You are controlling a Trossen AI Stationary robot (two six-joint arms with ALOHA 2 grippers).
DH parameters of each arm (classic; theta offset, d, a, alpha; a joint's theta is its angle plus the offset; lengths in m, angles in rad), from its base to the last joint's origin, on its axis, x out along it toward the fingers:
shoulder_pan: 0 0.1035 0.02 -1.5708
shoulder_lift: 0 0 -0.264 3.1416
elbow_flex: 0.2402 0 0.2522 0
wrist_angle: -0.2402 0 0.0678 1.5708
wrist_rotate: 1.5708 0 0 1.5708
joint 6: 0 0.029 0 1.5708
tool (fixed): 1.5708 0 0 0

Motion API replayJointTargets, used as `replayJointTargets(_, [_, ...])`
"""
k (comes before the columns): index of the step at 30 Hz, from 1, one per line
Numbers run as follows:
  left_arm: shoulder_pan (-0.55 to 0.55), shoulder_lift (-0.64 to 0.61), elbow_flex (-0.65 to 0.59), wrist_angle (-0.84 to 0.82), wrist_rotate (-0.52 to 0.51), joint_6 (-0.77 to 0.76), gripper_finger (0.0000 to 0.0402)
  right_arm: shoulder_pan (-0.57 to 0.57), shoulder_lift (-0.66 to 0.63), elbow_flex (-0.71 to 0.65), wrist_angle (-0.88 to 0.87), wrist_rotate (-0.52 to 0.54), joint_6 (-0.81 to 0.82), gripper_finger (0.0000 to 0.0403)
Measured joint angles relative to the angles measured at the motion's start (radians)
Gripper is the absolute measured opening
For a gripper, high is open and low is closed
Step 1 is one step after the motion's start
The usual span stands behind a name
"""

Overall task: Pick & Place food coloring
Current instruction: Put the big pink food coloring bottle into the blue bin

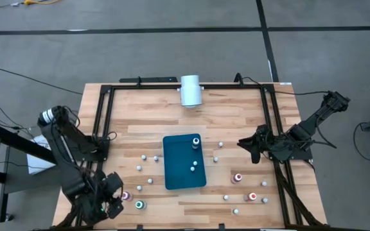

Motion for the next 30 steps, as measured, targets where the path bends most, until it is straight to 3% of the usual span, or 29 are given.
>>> replayJointTargets(18, [-0.037, 0.154, 0.0, 0.026, -0.002, -0.032, 0.0252, 0.0, 0.0, 0.0, 0.001, -0.001, 0.002, 0.0095])
replayJointTargets(26, [-0.097, 0.149, 0.02, -0.027, -0.062, -0.156, 0.0252, 0.0, 0.0, 0.0, 0.001, -0.004, 0.002, 0.0095])
replayJointTargets(30, [-0.116, 0.15, 0.02, -0.053, -0.165, -0.162, 0.0252, 0.0, 0.0, 0.0, 0.001, -0.004, 0.002, 0.0095])
